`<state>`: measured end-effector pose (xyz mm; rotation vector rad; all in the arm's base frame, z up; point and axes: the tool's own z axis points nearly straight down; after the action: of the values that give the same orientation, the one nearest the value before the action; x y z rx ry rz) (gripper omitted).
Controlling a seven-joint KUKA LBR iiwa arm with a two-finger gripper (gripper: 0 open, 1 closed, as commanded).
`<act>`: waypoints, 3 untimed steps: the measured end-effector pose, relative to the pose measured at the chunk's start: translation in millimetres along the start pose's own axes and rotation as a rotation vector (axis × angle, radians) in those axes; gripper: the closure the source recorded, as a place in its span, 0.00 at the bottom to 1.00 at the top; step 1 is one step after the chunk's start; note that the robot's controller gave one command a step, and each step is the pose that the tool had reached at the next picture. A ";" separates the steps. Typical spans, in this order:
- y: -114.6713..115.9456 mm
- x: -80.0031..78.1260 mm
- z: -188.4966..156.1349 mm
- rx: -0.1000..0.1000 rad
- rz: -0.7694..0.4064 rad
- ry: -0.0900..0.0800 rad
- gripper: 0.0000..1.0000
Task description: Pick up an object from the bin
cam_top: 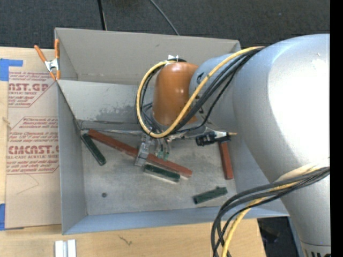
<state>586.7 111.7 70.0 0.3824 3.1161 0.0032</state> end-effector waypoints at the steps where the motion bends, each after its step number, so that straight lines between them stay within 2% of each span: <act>1: -10.6 12.5 -38.9 0.005 0.013 0.010 1.00; 2: -2.5 51.0 -112.6 0.001 0.061 0.001 1.00; 3: -2.5 51.0 -112.6 0.001 0.061 0.001 1.00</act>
Offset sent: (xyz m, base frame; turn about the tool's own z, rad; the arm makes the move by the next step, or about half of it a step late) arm -0.0505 0.0087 0.1129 0.0623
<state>536.3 121.4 182.6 0.4771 3.1043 0.0016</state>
